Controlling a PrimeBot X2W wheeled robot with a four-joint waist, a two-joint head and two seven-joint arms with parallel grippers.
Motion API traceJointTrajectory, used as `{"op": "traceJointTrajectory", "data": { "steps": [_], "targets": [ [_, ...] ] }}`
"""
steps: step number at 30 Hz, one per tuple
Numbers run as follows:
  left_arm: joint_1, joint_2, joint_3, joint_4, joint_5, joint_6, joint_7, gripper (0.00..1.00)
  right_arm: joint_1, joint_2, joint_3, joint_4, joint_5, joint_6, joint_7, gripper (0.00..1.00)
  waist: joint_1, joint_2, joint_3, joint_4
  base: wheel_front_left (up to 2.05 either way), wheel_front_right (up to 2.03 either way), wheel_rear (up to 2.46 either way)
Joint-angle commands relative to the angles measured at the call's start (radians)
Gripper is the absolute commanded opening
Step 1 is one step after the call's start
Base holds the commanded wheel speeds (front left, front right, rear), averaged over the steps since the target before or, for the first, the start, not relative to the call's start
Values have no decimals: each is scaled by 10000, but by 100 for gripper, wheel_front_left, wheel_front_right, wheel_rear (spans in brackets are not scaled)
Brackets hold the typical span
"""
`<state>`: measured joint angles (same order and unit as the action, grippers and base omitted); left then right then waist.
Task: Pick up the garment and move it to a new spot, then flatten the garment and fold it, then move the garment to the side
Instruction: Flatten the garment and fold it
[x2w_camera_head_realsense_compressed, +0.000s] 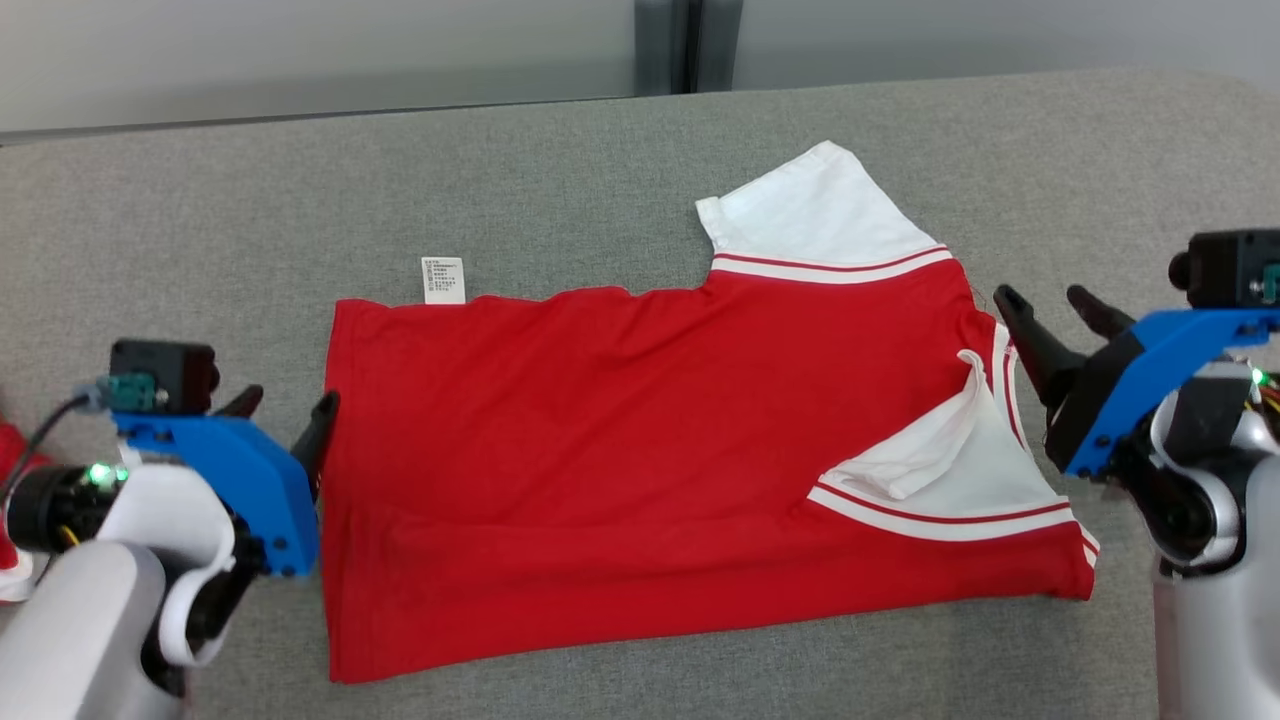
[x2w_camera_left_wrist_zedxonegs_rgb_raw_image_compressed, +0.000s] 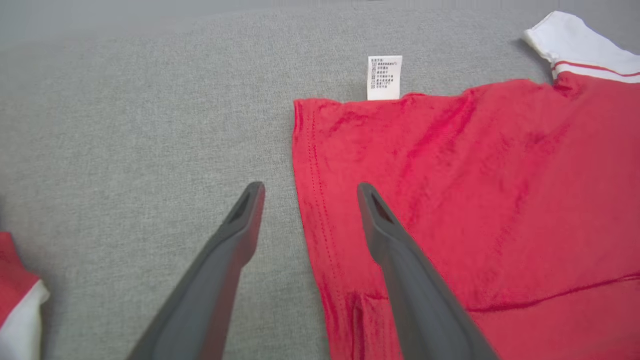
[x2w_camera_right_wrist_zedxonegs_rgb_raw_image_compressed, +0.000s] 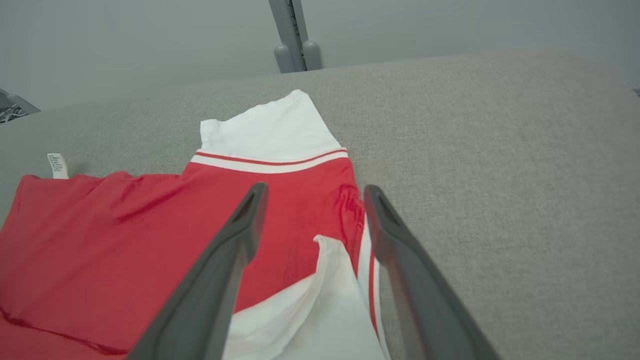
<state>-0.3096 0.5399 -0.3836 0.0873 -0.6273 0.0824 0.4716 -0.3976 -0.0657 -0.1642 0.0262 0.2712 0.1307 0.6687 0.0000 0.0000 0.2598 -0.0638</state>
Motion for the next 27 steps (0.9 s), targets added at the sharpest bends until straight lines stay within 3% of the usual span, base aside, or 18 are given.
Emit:
{"op": "traceJointTrajectory", "data": {
  "steps": [1,10,27],
  "targets": [
    [-732,-24,77,330,-191,-175,293,100,-562,-184,183,303,-85,1,21,100,0,0,137,13,0,0,0],
    [-2776,-93,221,1989,-985,-592,1846,100,-2218,-233,1117,1462,129,1,-60,100,0,0,831,-263,0,0,0],
    [-3828,-113,205,2975,-1571,-494,3235,99,-3502,-112,1953,2689,570,1,-810,100,0,0,1939,-848,0,0,0]
  ]
}}
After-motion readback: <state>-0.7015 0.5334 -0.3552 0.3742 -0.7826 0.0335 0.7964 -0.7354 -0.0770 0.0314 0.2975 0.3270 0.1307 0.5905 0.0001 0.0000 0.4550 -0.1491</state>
